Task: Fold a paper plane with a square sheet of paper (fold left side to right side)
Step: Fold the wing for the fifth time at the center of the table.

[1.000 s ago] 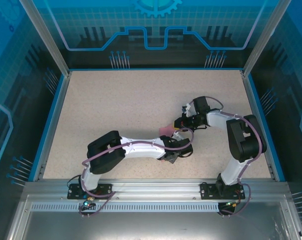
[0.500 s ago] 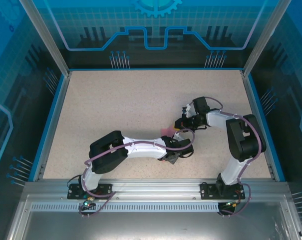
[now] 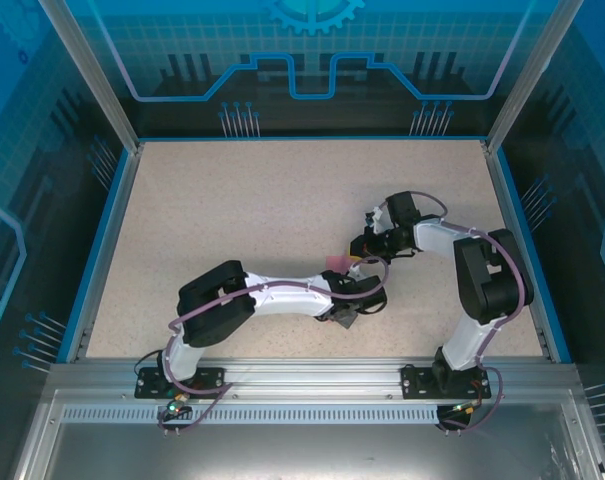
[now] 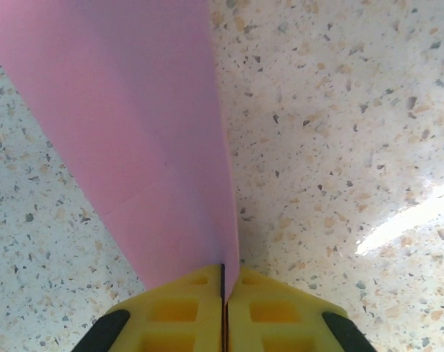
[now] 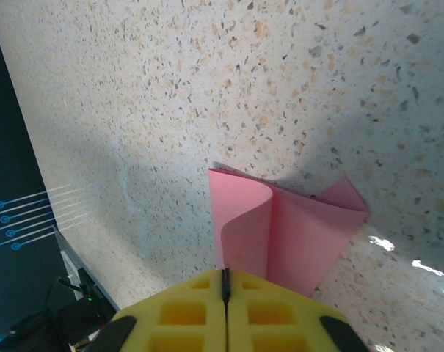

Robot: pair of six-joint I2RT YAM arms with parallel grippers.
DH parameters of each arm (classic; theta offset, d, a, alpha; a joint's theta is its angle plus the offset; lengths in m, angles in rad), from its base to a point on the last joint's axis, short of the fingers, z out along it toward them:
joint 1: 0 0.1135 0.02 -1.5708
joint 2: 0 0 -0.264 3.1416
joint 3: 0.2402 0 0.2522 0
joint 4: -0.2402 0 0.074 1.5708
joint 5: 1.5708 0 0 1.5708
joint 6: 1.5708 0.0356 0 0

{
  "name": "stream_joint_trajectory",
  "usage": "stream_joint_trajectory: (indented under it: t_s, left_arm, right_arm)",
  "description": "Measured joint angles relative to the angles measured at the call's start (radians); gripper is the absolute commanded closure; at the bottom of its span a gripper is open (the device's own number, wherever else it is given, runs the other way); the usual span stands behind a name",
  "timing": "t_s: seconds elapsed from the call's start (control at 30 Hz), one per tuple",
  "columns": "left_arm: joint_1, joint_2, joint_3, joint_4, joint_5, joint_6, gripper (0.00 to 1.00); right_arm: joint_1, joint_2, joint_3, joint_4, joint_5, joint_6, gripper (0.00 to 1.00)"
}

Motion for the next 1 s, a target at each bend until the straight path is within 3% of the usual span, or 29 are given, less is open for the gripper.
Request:
stream_joint_trajectory:
  t_s: [0.2, 0.47, 0.67, 1.0]
  left_arm:
    - [0.047, -0.072, -0.071, 0.058, 0.106, -0.008, 0.94]
    - [0.123, -0.130, -0.165, 0.198, 0.291, -0.062, 0.96]
    - [0.183, -0.160, -0.261, 0.337, 0.432, -0.126, 0.96]
    - [0.264, -0.200, -0.458, 0.680, 0.629, -0.291, 1.00]
  right_arm:
    - [-0.025, -0.127, -0.006, 0.000, 0.048, -0.037, 0.46]
    - [-0.063, -0.369, -0.120, 0.005, 0.151, -0.114, 0.28]
    - [-0.063, -0.449, -0.254, 0.014, 0.168, -0.150, 0.27]
    - [-0.044, -0.430, -0.421, 0.188, 0.074, -0.106, 0.34]
